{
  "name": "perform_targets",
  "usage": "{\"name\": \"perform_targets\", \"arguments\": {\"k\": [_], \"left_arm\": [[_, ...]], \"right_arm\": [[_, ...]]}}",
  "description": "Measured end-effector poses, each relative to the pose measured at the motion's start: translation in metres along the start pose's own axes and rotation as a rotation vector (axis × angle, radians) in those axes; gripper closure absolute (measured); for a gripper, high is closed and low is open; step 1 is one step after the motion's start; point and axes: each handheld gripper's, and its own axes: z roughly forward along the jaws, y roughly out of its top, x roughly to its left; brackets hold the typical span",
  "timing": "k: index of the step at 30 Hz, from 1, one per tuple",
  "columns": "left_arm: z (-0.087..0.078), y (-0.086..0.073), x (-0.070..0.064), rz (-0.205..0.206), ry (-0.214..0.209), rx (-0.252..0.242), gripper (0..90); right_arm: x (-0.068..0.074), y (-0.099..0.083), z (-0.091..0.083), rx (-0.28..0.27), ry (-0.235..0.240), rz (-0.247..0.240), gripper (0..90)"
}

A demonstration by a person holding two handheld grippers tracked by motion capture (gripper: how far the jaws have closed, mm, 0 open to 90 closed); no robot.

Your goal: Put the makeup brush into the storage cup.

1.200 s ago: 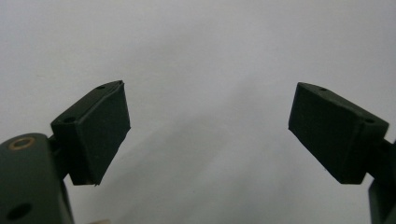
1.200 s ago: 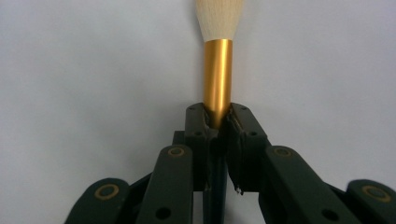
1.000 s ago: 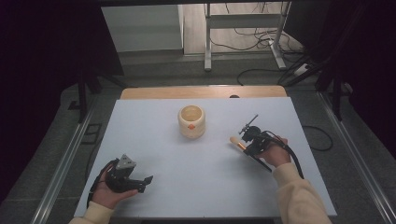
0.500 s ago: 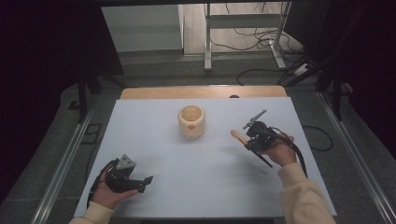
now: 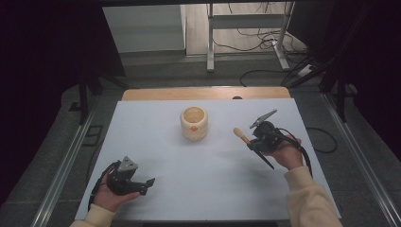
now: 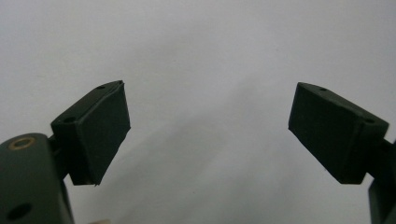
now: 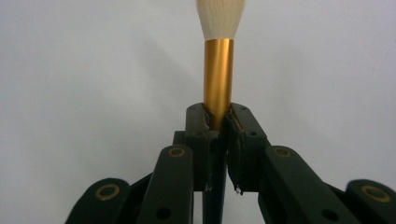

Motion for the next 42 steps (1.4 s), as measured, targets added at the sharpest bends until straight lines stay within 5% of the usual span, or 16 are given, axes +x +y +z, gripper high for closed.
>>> {"name": "perform_targets", "arguments": {"k": [10,42], "left_arm": [[0.000,0.000,0.000,0.001,0.000,0.001,13.6],[0.000,0.000,0.000,0.003,0.000,0.000,13.7]], "right_arm": [[-0.003,-0.002,-0.007,-0.075,0.023,0.035,80.0],[-0.004,-0.004,-0.015,-0.187,0.054,0.096,79.9]]}}
